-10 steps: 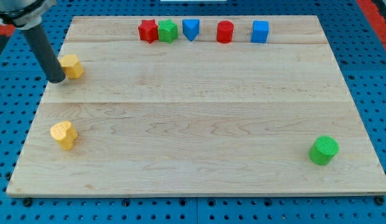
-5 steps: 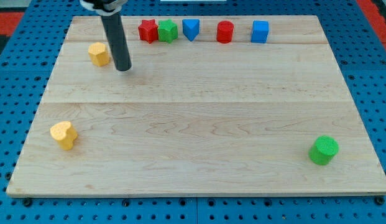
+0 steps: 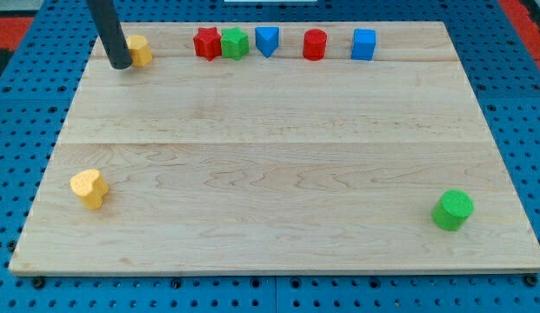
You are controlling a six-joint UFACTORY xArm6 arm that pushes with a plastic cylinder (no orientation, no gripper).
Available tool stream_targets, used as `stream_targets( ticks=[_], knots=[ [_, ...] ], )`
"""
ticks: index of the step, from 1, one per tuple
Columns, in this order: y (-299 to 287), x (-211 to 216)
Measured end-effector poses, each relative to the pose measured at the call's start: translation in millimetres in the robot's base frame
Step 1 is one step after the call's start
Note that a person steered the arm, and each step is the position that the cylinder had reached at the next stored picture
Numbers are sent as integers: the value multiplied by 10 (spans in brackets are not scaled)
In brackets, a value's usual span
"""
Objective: Move the yellow hexagon left to the red star
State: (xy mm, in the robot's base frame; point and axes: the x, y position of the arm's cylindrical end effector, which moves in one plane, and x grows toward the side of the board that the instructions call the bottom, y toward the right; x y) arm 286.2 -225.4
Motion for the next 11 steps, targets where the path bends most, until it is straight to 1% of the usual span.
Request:
stream_targets(
  ticks=[1, 3, 5, 7, 8, 9, 10, 11],
  knots=[
    [241, 0],
    [-423, -339],
    [310, -368],
    [567, -396],
    [64, -79],
    [537, 765],
    [960, 1493],
    [786, 2247]
  ],
)
